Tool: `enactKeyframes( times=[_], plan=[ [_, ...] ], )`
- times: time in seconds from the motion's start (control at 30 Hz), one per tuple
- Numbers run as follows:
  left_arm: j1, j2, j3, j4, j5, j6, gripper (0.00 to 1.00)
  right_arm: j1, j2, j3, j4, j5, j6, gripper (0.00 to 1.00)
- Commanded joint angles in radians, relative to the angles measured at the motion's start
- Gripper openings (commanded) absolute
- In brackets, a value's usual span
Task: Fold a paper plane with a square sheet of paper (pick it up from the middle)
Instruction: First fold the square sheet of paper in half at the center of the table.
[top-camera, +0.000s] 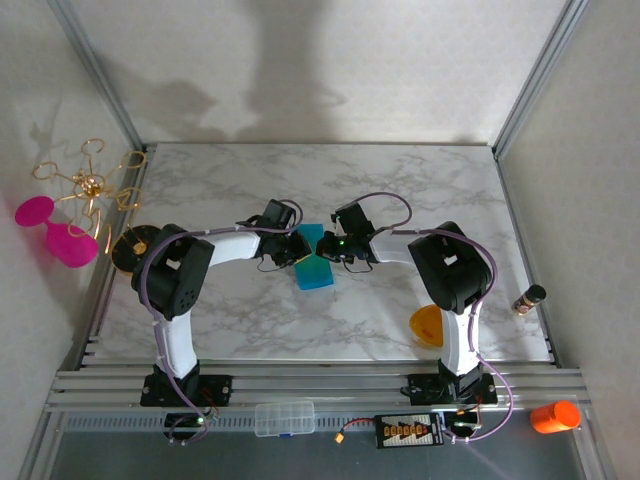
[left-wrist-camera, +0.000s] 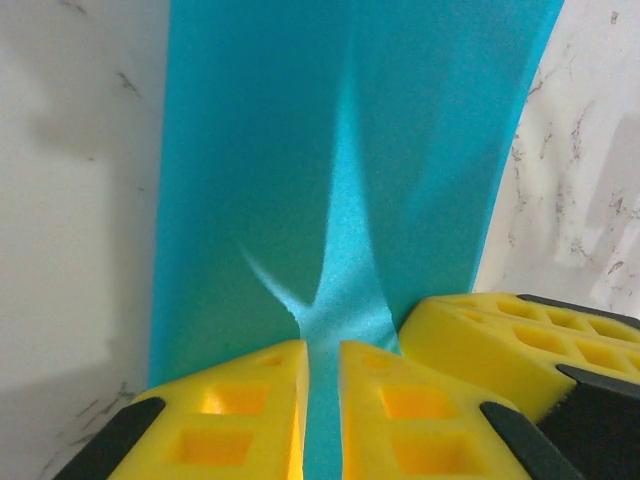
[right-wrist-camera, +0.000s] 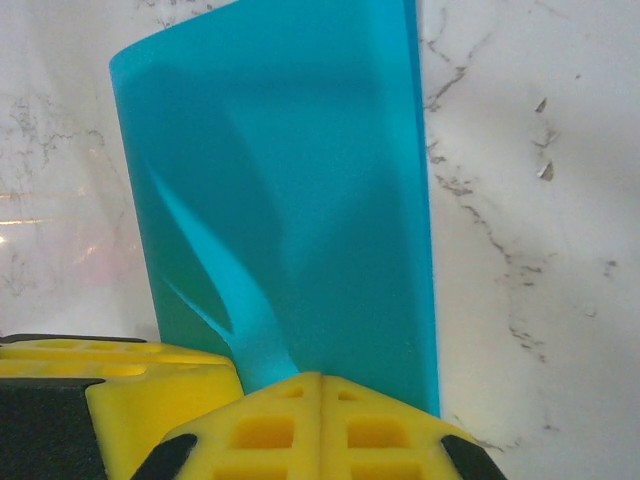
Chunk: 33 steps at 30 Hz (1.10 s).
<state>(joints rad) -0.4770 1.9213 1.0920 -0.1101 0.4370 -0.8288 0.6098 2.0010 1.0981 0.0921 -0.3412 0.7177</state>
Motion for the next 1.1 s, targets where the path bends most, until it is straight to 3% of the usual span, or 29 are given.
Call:
enactKeyframes(
  times=[0.0,0.17,0.37,0.53,0.73,0.87,1.07],
  plan=[
    [0.008,0.007,-0.017,-0.054,-0.047,0.027,0.17,0.003,0.100,-0.044,-0.194,0.139,-0.024,0.01],
    [0.028,-0.019,-0.059,-0.053,-0.048,0.053,0.18,0.004,0.102,-0.047,-0.201,0.143,-0.029,0.01],
    [0.095,-0.099,-0.140,0.043,0.028,0.151,0.19,0.002,0.110,-0.053,-0.196,0.147,-0.029,0.00],
    [0.122,-0.156,-0.112,0.021,0.038,0.208,0.20,0.003,0.104,-0.062,-0.201,0.161,-0.036,0.00],
    [0.085,-0.235,-0.148,0.164,0.111,0.128,0.20,0.003,0.097,-0.060,-0.201,0.159,-0.037,0.00],
    [0.034,-0.192,-0.172,0.255,0.143,0.055,0.20,0.003,0.103,-0.061,-0.200,0.156,-0.034,0.00],
    [0.020,-0.127,-0.199,0.256,0.076,0.010,0.16,0.002,0.107,-0.068,-0.190,0.150,-0.022,0.00]
  ],
)
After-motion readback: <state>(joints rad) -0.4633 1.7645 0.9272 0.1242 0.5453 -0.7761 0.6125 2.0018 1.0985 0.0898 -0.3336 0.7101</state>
